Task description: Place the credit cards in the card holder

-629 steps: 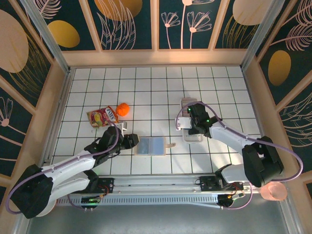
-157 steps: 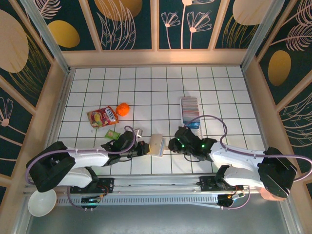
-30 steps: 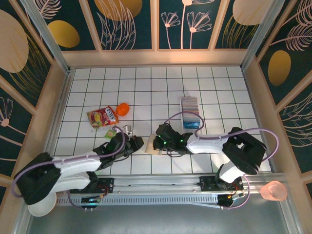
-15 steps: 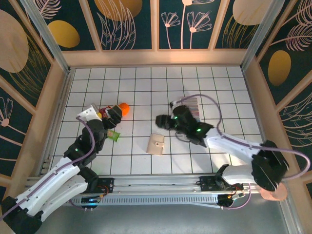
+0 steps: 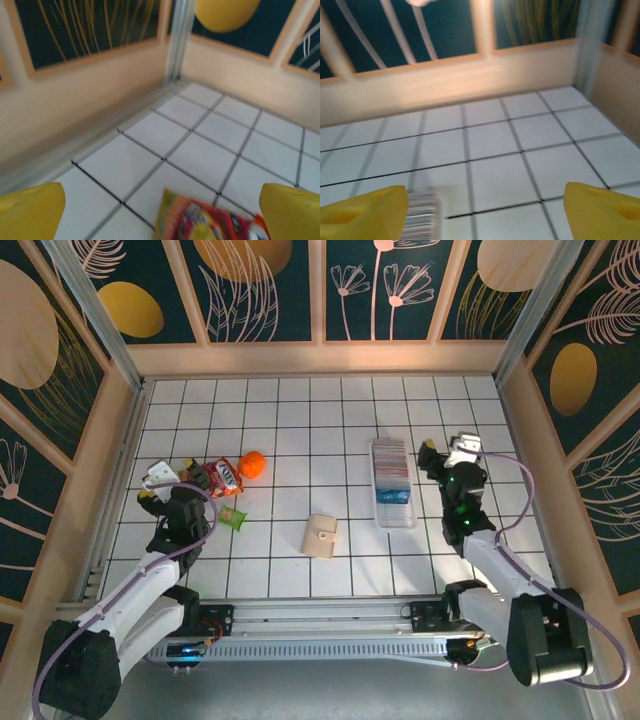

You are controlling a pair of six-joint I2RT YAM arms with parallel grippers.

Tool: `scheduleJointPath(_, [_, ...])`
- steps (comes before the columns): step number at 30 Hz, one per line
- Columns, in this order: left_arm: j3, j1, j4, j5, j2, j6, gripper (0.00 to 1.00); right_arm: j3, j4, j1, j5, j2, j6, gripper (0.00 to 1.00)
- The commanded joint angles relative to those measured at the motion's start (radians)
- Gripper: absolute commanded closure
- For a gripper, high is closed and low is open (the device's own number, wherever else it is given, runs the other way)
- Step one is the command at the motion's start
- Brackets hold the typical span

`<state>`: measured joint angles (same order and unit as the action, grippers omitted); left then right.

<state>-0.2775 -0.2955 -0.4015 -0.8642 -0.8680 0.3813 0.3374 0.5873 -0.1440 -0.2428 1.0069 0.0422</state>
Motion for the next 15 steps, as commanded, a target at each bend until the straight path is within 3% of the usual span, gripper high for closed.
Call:
scheduleJointPath(1, [0.087,0.035,-0.262,-0.084,-0.011,-0.153,0.01,-0.098,0.226,0.108,0.04,-0.001,-0.011,0.17])
scheduleJointPath(4, [0.112,0.069,-0.286,-0.027,-0.039,-0.14,0.01,-0.198,0.399,0.172,0.178,0.018,-0.023,0.17])
scheduleJointPath(7, [0.179,0.105,-0.487,0.032,-0.138,-0.2,0.01,-0.223,0.493,0.174,0.201,0.088,-0.029,0.16])
scheduleJointPath(10, [0.121,0.161,-0.444,0.12,-0.238,-0.172,0.01,-0.22,0.573,0.176,0.22,0.197,-0.01,0.16])
scheduleJointPath(13, [0.109,0.169,-0.55,0.136,-0.316,-0.248,0.01,-0.238,0.724,0.178,0.221,0.313,0.004,0.19])
scheduleJointPath(15, [0.12,0.2,-0.621,0.205,-0.337,-0.254,0.01,-0.227,0.725,0.179,0.282,0.328,-0.013,0.19])
